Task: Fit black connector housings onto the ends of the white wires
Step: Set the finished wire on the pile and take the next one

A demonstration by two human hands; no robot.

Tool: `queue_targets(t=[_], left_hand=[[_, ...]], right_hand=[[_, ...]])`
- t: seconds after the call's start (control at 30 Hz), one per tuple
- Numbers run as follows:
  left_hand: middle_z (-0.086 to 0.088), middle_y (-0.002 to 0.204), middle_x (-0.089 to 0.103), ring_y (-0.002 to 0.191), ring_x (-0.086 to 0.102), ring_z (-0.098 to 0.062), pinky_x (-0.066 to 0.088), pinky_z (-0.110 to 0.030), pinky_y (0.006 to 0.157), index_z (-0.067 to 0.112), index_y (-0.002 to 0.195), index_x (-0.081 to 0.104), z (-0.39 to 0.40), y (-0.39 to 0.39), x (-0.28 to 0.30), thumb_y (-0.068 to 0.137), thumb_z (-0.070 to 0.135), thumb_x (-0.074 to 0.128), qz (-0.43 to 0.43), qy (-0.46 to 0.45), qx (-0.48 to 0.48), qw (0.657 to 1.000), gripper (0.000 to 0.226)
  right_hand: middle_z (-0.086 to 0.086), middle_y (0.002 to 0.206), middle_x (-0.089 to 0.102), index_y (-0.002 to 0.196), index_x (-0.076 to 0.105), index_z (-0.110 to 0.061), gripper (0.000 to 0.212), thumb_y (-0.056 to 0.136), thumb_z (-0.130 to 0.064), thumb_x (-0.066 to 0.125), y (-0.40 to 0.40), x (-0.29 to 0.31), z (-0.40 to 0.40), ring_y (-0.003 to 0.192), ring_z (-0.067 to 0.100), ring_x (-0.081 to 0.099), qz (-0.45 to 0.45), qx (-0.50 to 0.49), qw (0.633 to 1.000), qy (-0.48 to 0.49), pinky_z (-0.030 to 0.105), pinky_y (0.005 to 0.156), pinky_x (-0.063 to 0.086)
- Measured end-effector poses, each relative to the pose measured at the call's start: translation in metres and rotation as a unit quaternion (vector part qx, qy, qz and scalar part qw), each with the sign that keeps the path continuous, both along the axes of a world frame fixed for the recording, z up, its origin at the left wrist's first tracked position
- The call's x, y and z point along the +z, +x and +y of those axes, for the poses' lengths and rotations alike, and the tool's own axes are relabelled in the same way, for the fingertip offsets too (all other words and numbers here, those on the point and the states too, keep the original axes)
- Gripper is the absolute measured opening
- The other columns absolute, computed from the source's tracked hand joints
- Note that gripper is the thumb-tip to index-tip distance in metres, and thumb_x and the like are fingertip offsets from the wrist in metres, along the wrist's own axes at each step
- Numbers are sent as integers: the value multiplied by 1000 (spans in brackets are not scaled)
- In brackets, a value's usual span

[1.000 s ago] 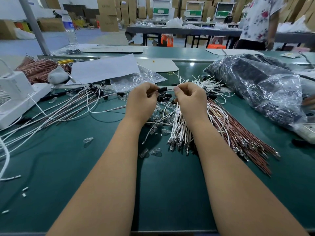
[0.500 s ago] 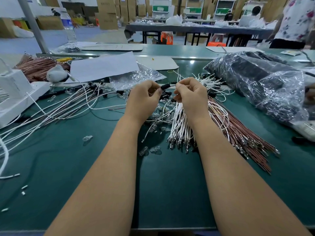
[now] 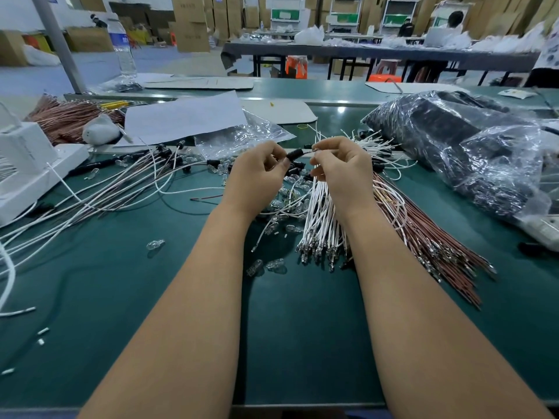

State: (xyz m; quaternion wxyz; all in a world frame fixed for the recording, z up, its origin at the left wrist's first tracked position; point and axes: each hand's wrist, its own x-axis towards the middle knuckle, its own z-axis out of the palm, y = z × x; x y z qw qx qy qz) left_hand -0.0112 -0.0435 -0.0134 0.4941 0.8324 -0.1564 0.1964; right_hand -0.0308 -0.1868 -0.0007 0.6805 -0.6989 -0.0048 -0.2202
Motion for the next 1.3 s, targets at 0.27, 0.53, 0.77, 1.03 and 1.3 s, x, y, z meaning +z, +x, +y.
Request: queue_targets(t=[0.27, 0.53, 0.77, 1.03, 1.3], left_hand=[[-9, 70, 61, 58, 48, -13, 42, -26, 55, 8, 89, 65, 0, -2, 0, 91, 15, 63, -6, -10, -15, 1000, 7], [-16, 69, 61, 60, 47, -16, 40, -28, 57, 6, 83, 68, -2, -3, 1, 89, 7, 64, -14, -33, -29, 999, 8], [-3, 64, 61, 52, 46, -5, 39, -17, 52, 14, 80, 67, -2, 0, -2, 88, 9, 66, -24, -14, -31, 999, 9], [1, 60, 56, 50, 43, -4, 35, -14, 49, 14, 79, 65, -4, -2, -1, 89, 14, 66, -11, -46, -48, 998, 10], [-8, 66, 58, 55, 43, -13, 36, -20, 51, 15, 81, 66, -6, -3, 1, 90, 10, 63, 5, -77, -50, 996, 11]], right_hand=[[-1, 69, 64, 76, 66, -20, 15, 86, -9, 62, 1, -2, -1, 59, 9, 61, -16, -9, 1000, -19, 26, 63, 53], [1, 74, 66, 79, 69, -20, 16, 87, -6, 63, -1, -1, -1, 60, 6, 61, -21, -2, 1000, -22, 20, 60, 52], [2, 72, 64, 79, 64, -15, 16, 89, -3, 63, 2, -1, -1, 60, 10, 60, -34, -9, 998, -46, 25, 63, 54], [3, 74, 64, 82, 61, -17, 16, 93, -5, 60, 3, -3, 0, 57, 8, 62, -16, -13, 998, -59, 17, 57, 49], [3, 73, 66, 78, 62, -18, 19, 88, -2, 65, 3, -3, 2, 62, 17, 65, -44, -41, 996, -59, 25, 62, 56]])
